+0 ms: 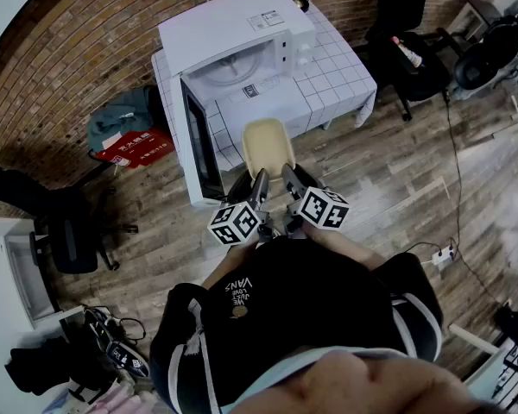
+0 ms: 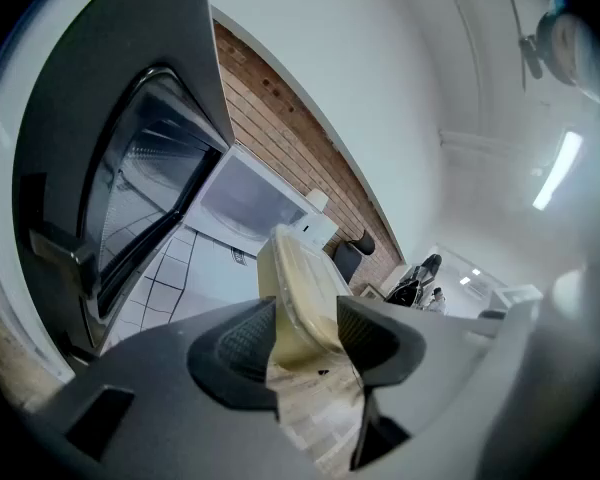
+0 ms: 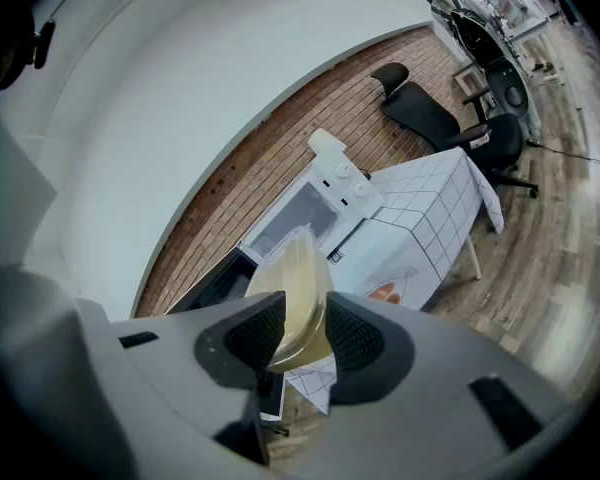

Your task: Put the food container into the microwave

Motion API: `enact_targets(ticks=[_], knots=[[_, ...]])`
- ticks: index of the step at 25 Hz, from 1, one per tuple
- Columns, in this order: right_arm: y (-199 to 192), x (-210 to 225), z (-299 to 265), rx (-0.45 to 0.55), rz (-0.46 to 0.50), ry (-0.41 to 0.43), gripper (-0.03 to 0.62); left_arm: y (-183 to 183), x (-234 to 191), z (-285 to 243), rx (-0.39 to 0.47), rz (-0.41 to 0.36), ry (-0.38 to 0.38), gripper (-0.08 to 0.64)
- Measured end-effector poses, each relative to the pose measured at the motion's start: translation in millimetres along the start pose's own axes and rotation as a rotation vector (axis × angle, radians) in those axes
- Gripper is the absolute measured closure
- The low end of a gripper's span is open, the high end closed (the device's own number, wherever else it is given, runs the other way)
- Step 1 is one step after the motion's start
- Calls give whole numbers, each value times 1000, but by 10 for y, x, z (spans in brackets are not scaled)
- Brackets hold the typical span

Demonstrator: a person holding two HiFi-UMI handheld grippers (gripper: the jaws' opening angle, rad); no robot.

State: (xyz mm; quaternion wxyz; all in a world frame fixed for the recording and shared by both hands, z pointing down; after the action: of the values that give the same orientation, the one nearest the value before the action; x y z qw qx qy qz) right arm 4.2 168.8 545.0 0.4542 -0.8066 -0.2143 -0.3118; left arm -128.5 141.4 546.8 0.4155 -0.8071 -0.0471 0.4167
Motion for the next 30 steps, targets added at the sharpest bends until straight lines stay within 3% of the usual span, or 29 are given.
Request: enact_targets(ticks=[21,30], knots=[[-208,-68,-2,65,-57,-27,472,-28,-159,101,-40,-2,-68,364],[43,72,-188,31,-39,-16,472,64,-148,-174,-27,13,-48,364]])
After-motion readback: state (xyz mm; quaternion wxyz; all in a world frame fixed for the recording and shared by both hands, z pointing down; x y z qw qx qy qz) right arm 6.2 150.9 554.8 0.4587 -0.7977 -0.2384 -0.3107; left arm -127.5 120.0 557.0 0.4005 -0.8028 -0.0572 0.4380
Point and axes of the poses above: the fingertips, and each gripper's own axes: z backward along the fingers, x to its right, y out of its top, the point moved 4 cm from there along z, backward along the fingers, and after that the axes turned 6 degrees about -x, right-handed, at the moved point
